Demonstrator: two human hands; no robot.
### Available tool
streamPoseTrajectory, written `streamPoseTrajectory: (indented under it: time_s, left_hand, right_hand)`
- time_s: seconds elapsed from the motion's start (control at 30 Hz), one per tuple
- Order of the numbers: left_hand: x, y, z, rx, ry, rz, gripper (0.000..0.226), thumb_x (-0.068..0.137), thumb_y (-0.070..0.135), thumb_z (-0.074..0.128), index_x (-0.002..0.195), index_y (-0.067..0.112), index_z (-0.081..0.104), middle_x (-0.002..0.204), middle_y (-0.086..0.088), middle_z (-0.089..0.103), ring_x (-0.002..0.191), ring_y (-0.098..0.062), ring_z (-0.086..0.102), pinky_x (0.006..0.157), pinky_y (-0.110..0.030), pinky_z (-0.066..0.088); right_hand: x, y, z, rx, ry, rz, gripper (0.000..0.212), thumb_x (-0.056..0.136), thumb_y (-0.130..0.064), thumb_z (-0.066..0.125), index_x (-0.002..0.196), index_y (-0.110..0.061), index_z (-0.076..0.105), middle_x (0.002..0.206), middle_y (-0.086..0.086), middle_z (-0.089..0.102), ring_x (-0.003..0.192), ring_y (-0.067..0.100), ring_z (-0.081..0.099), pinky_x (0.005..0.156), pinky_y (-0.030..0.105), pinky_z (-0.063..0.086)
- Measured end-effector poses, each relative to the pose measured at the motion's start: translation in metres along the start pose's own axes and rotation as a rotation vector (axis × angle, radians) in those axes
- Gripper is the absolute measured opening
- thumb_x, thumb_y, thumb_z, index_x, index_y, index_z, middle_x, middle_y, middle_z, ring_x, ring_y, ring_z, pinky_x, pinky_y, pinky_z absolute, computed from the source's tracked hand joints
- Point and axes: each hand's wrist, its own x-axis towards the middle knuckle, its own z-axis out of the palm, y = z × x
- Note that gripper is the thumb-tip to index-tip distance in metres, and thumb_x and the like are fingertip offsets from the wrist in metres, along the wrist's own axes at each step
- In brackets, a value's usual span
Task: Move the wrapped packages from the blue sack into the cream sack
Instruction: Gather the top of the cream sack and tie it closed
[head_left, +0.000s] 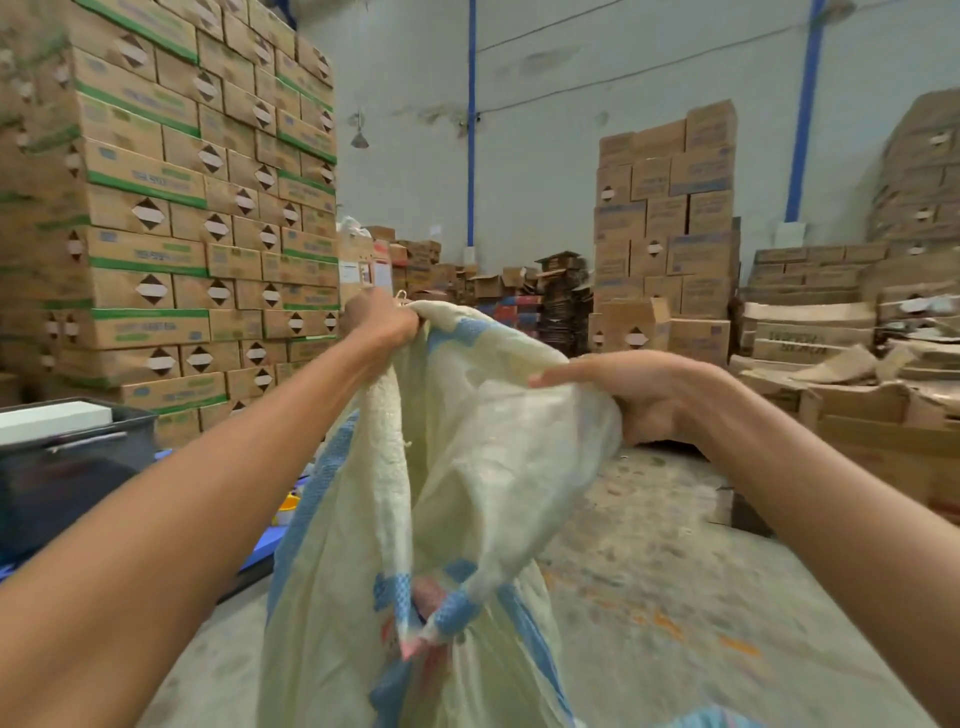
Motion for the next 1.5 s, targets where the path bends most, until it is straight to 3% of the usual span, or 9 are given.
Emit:
streamPoseTrajectory:
  time_s: [0.2, 0.33, 0.47, 0.67, 0.8, 0.87, 1.07, 1.3, 1.5]
  left_hand:
    - [-0.007, 0.007, -0.007, 0.163, -0.109, 0.023, 0.045, 0.090, 0.048, 0.058, 0.107, 0.007, 0.063, 0.100, -0.011, 0.064, 0.090, -0.030, 0.063, 0.070, -0.036, 0.050]
    - [-0.010, 0.022, -0.019, -0.121, -0.417, -0.148, 0.043, 0.093, 0.048, 0.057, 0.102, 0.006, 0.062, 0.093, -0.011, 0.066, 0.080, -0.027, 0.066, 0.064, -0.034, 0.055]
    - [-0.005, 0.022, -0.033, -0.206, -0.596, -0.286, 0.038, 0.087, 0.041, 0.069, 0.106, 0.008, 0.067, 0.092, -0.004, 0.066, 0.071, -0.019, 0.060, 0.063, -0.032, 0.051]
    - [-0.014, 0.003, -0.056, -0.240, -0.722, -0.320, 0.042, 0.075, 0.016, 0.077, 0.114, 0.010, 0.065, 0.116, -0.014, 0.067, 0.094, -0.029, 0.066, 0.093, -0.041, 0.055]
    - [-0.007, -0.015, -0.068, -0.300, -0.684, -0.364, 0.061, 0.061, 0.014, 0.080, 0.119, 0.011, 0.062, 0.118, -0.010, 0.060, 0.092, -0.020, 0.054, 0.082, -0.028, 0.049]
    - [-0.004, -0.021, -0.069, -0.385, -0.661, -0.406, 0.072, 0.047, 0.012, 0.082, 0.117, 0.012, 0.063, 0.120, -0.010, 0.060, 0.097, -0.022, 0.051, 0.095, -0.034, 0.046]
    - [-0.008, -0.018, -0.066, -0.671, -0.647, -0.329, 0.071, 0.056, 0.023, 0.090, 0.120, 0.019, 0.062, 0.136, -0.015, 0.055, 0.120, -0.024, 0.057, 0.108, -0.041, 0.043]
    - [-0.032, -0.002, -0.080, -0.444, -1.069, 0.142, 0.108, 0.058, 0.080, 0.062, 0.145, 0.019, 0.044, 0.152, -0.001, 0.043, 0.136, -0.015, 0.043, 0.116, -0.043, 0.028]
    - [-0.024, 0.000, -0.060, -0.011, -0.662, 0.277, 0.014, 0.083, 0.018, 0.071, 0.087, 0.004, 0.071, 0.084, -0.013, 0.073, 0.073, -0.026, 0.063, 0.062, -0.031, 0.046]
  right_hand:
    - [-0.052, -0.046, -0.007, 0.550, -0.209, -0.373, 0.024, 0.096, -0.016, 0.060, 0.114, 0.000, 0.062, 0.092, 0.013, 0.068, 0.063, 0.018, 0.069, 0.061, 0.032, 0.061]
    - [-0.040, -0.075, -0.001, 0.765, -0.124, -0.586, 0.076, 0.087, 0.002, 0.065, 0.153, -0.017, 0.034, 0.137, 0.019, 0.051, 0.092, 0.025, 0.071, 0.072, 0.036, 0.063]
    - [-0.026, -0.084, 0.016, 0.669, -0.009, -0.653, 0.044, 0.092, 0.005, 0.046, 0.133, -0.008, 0.059, 0.125, 0.012, 0.058, 0.109, 0.026, 0.063, 0.092, 0.033, 0.056]
    - [0.013, -0.057, 0.018, -0.824, 0.420, -0.899, 0.077, 0.082, 0.010, 0.057, 0.139, -0.040, 0.042, 0.124, 0.001, 0.056, 0.110, 0.022, 0.061, 0.094, 0.050, 0.056]
    - [0.036, -0.035, 0.014, -1.635, 0.572, -0.744, 0.099, 0.075, -0.025, 0.079, 0.149, -0.051, 0.019, 0.156, 0.019, 0.026, 0.152, 0.038, 0.005, 0.108, 0.080, -0.003]
    - [0.039, -0.030, 0.014, -1.798, 0.690, -0.741, 0.089, 0.075, -0.043, 0.079, 0.148, -0.046, 0.028, 0.156, 0.024, 0.026, 0.153, 0.040, 0.001, 0.106, 0.082, -0.006]
    - [0.000, -0.068, 0.014, -1.151, 0.422, -0.658, 0.013, 0.094, -0.019, 0.063, 0.096, -0.012, 0.074, 0.091, 0.002, 0.071, 0.091, 0.024, 0.070, 0.087, 0.046, 0.058]
    - [-0.023, -0.145, 0.027, -0.837, 0.525, -0.500, 0.021, 0.088, -0.023, 0.073, 0.084, -0.007, 0.059, 0.077, 0.005, 0.071, 0.058, 0.014, 0.069, 0.057, 0.027, 0.056]
    - [0.025, -0.121, 0.037, -0.619, 0.691, -0.616, 0.016, 0.079, -0.023, 0.071, 0.085, -0.008, 0.070, 0.073, 0.002, 0.073, 0.066, 0.018, 0.074, 0.073, 0.041, 0.063]
